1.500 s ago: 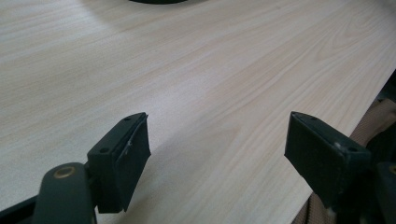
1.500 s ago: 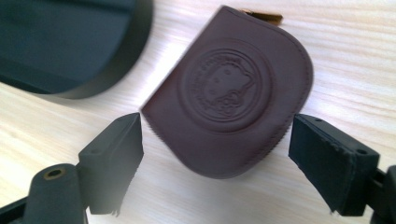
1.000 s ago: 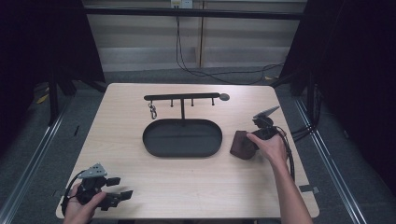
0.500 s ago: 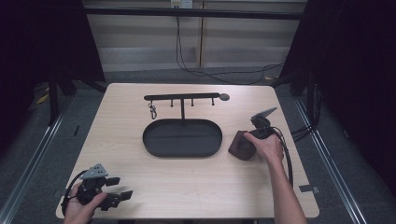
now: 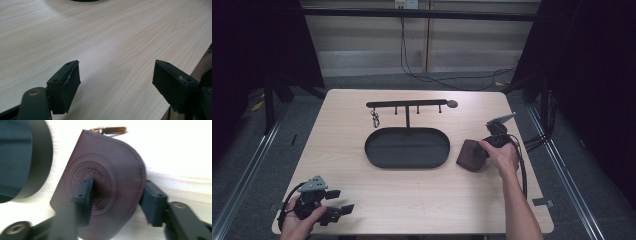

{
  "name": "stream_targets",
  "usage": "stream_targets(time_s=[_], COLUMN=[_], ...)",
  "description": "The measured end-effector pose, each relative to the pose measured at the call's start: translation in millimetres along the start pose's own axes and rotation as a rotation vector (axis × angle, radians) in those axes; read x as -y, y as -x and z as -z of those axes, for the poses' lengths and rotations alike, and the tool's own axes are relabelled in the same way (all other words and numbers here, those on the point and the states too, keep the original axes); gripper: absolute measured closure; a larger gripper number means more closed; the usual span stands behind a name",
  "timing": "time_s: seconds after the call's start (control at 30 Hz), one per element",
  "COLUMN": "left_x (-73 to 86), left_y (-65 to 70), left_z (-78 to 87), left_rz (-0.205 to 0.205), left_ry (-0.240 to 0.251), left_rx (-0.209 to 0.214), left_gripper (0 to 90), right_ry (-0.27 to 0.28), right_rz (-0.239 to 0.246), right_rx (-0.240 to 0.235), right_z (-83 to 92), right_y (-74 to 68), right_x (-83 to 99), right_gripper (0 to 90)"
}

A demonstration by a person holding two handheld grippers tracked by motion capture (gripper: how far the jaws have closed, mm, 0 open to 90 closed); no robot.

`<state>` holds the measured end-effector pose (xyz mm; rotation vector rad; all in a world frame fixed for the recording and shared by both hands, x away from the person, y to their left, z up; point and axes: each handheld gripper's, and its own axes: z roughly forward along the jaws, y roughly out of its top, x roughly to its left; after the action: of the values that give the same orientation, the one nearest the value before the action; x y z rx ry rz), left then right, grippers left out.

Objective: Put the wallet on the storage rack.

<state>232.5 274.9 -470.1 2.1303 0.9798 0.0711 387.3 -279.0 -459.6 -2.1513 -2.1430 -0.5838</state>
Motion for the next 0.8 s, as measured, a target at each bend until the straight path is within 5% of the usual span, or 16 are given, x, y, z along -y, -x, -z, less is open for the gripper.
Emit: stream_targets(time_s=[0.3, 0.57, 0.8], left_x=[0.1, 0.2, 0.3], left_y=[0.7, 0.6, -0.1], left_z=[-0.6, -0.1, -0.1], left_rz=[-0.007, -0.006, -0.002], left_ry=[-0.006, -0.005, -0.003], left_rx=[0.001, 0.003, 0.005], left_gripper=[22.0, 22.0, 22.0], right_ry=[0.013, 0.003, 0.024], right_rz=[-0.026, 0.04, 0.055], right_rx=[0.004, 0.067, 0.046], right_z=[10.4, 28.9, 41.0], right_y=[-0.4, -23.4, -29.3], right_x=[1.2, -7.7, -9.5], right_gripper=[61.5, 71.7, 77.9])
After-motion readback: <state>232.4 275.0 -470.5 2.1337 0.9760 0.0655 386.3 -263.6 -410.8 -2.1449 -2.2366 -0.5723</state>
